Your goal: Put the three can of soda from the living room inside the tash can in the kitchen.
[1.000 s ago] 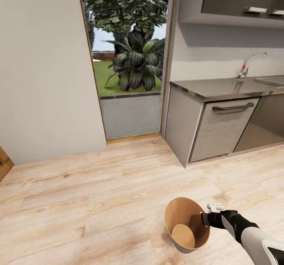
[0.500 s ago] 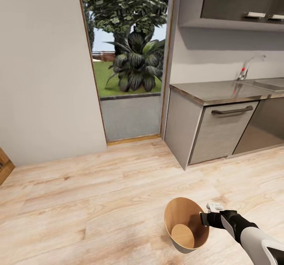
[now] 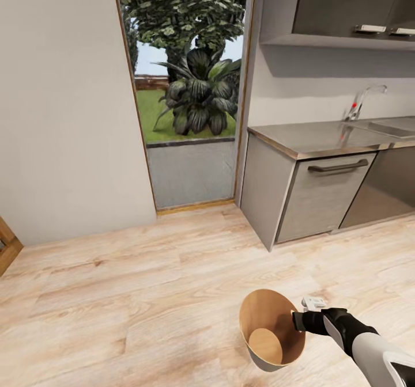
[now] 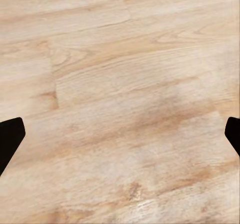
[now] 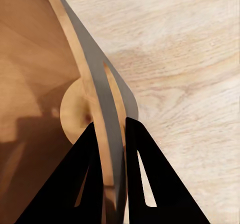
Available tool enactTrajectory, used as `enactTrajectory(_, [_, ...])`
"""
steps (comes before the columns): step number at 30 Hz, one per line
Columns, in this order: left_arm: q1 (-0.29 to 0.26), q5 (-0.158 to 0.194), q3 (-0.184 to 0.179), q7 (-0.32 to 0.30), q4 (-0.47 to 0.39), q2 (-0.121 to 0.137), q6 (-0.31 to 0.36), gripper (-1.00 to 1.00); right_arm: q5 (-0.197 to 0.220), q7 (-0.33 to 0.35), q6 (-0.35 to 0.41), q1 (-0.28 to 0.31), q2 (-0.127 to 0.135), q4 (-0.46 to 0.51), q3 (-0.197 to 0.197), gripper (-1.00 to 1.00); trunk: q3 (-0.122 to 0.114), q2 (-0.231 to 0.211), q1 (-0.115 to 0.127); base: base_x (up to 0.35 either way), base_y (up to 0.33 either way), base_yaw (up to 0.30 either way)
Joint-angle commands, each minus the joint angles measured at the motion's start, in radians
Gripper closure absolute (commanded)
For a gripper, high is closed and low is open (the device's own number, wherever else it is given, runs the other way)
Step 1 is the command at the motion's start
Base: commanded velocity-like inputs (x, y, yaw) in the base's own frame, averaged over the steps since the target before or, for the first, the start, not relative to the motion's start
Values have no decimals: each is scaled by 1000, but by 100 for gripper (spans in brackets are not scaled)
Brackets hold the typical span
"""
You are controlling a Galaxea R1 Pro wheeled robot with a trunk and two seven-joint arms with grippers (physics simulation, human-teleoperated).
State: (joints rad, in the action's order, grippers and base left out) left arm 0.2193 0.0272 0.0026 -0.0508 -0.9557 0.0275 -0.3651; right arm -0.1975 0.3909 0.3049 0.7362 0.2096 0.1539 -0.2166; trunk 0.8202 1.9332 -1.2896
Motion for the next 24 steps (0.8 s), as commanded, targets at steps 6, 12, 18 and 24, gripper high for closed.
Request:
enactTrajectory(6, [-179, 10, 3, 30, 92, 3, 102, -100, 4, 38, 1, -35, 8, 17, -7, 100, -19, -42, 23, 0, 0, 0])
enactTrajectory(12, [-309, 13, 1, 41, 83, 3, 338, -100, 4, 40, 1, -41, 5, 18, 12, 100, -38, -84, 46, 0, 0, 0])
enactTrajectory(18, [-442, 7, -2, 39, 138, -1, 399, -100, 4, 40, -1, -42, 6, 18, 20, 100, -57, -126, 69, 0, 0, 0])
enactTrajectory(24, [-479, 14, 2, 35, 249, 2, 400, -100, 4, 39, -2, -43, 6, 18, 22, 100, -75, -168, 92, 0, 0, 0])
